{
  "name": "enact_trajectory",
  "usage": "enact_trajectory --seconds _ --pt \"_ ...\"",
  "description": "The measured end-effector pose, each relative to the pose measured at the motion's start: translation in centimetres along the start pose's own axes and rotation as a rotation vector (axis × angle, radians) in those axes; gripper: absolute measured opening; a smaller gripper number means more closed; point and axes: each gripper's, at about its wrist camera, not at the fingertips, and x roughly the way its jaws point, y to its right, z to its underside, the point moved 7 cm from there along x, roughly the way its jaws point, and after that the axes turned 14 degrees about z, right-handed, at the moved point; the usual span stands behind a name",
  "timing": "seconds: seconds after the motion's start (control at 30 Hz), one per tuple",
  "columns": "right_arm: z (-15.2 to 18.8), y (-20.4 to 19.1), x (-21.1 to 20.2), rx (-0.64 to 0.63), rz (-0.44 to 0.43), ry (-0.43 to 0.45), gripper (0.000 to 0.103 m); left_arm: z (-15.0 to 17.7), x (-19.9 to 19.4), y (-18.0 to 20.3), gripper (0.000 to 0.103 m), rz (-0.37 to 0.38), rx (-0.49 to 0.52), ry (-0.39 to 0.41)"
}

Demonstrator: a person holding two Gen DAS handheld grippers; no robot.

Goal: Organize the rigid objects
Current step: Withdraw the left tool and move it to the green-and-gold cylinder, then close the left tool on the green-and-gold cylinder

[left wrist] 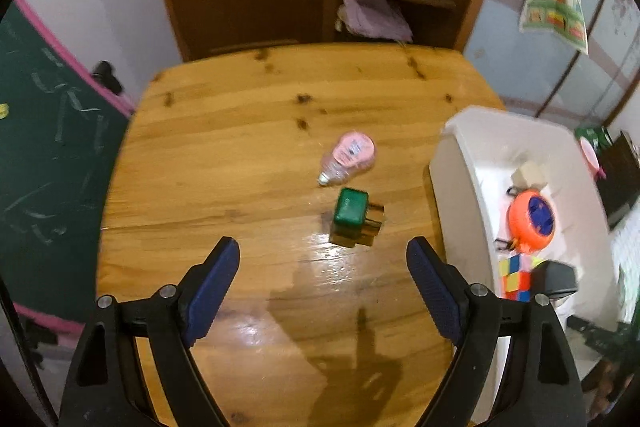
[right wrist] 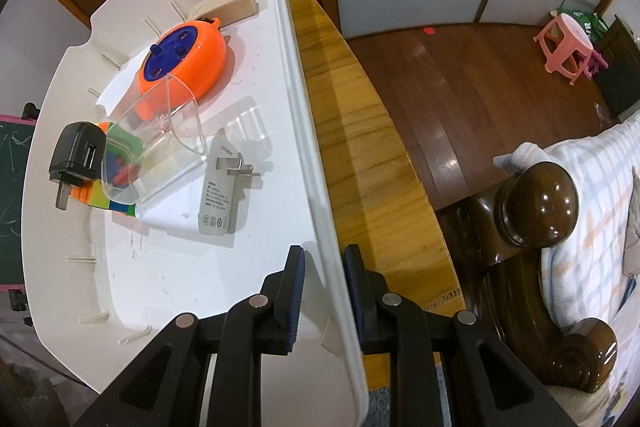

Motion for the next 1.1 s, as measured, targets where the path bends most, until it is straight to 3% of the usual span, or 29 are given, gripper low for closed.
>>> enact_trajectory --seconds 0.23,0.63,0.73,0.8,0.9,1.1 --pt "0.1 -0.1 0.2 -0.008 0.000 -0.006 0.022 0.3 5.1 0.3 0.088 0.036 0.055 -0.058" --pt "0.2 0.3 0.6 -0.002 -0.008 -0.023 0.023 -0.1 9.6 0.6 0.087 0.038 0.083 -0.101" --pt "0.2 0.3 0.6 -0.003 -0.008 -0.023 0.022 -0.1 10.1 0.4 0.076 0.031 0.075 -0.101" --pt "0.1 0.2 0.6 -0.004 -0.007 -0.023 0.022 0.0 10.4 0.0 0.061 0.025 0.060 -0.110" --pt "0.1 0.2 0.6 -0.003 -0.008 -0.023 0.023 0.2 10.5 -0.2 0.047 0.023 0.047 -0.099" --pt "0.2 0.3 0.7 -0.003 -0.011 -0.021 0.023 0.5 10.1 -0.5 0.047 0.005 0.026 -0.082"
